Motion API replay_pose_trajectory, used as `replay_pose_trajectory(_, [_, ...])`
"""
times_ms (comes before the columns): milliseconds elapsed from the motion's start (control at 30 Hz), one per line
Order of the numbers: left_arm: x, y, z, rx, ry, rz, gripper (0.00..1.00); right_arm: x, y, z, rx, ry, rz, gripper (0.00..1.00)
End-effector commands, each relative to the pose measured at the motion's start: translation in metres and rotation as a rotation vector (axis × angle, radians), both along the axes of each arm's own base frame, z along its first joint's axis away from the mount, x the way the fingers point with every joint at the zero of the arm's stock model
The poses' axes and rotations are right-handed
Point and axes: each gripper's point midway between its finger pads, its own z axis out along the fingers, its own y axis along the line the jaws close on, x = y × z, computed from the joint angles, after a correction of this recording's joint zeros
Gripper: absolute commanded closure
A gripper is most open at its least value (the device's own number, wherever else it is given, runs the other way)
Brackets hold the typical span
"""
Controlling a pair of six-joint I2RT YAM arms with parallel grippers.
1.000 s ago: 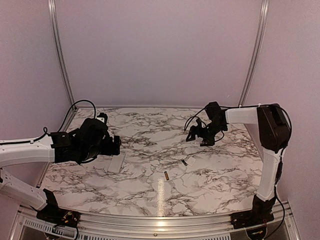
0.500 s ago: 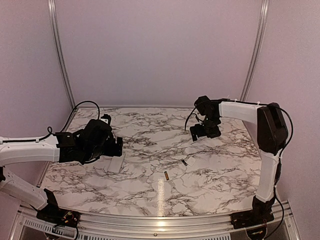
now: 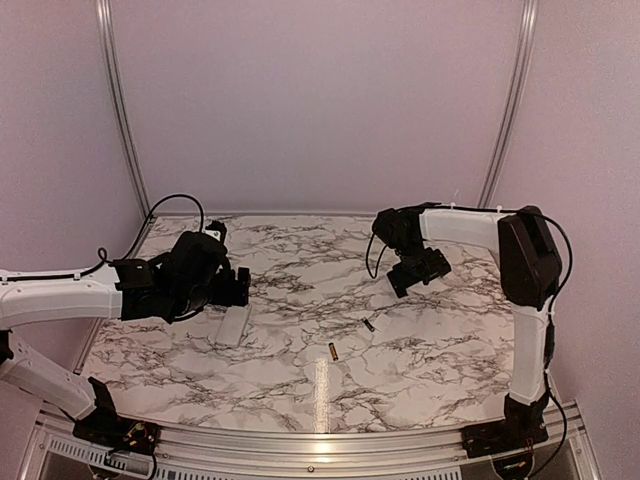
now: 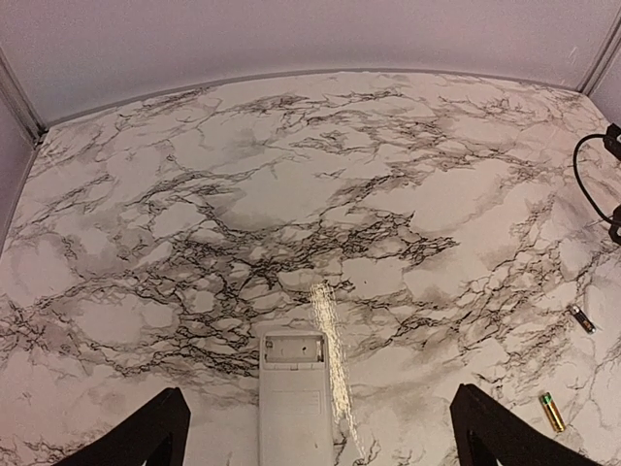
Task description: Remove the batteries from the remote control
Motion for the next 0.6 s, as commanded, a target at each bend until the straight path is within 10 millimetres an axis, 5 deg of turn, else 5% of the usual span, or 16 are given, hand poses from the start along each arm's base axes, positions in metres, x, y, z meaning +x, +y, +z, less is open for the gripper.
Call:
replay_pose_trajectory(0, [0.006,-0.002,0.008,0.014,-0.016,0.001,0.01,-0.002,-0.022,0.031,-0.095,-0.071,-0.046,0.02])
replay_pose_trajectory(200, [0.006,-0.003,0.008,0.032,-0.012,-0.008,0.01,-0.014,-0.013,0.032,-0.152,-0.064,0.006,0.02])
replay_pose_trajectory(300, [0.008,-0.006,0.009,0.045,-0.011,-0.012,0.01,-0.025,-0.015,0.036,-0.334,-0.069,0.039,0.01])
replay_pose_trajectory(367, [0.009,-0.007,0.012,0.047,-0.013,-0.015,0.01,-0.026,-0.015,0.064,-0.443,-0.153,0.031,0.02])
replay_pose_trajectory(467, [0.011,-0.010,0.011,0.049,-0.012,-0.020,0.01,-0.026,-0.001,0.078,-0.393,-0.206,0.051,0.01])
replay_pose_trajectory(567, [0.013,-0.014,0.013,0.050,-0.011,-0.025,0.01,-0.028,0.002,0.072,-0.351,-0.197,0.048,0.01])
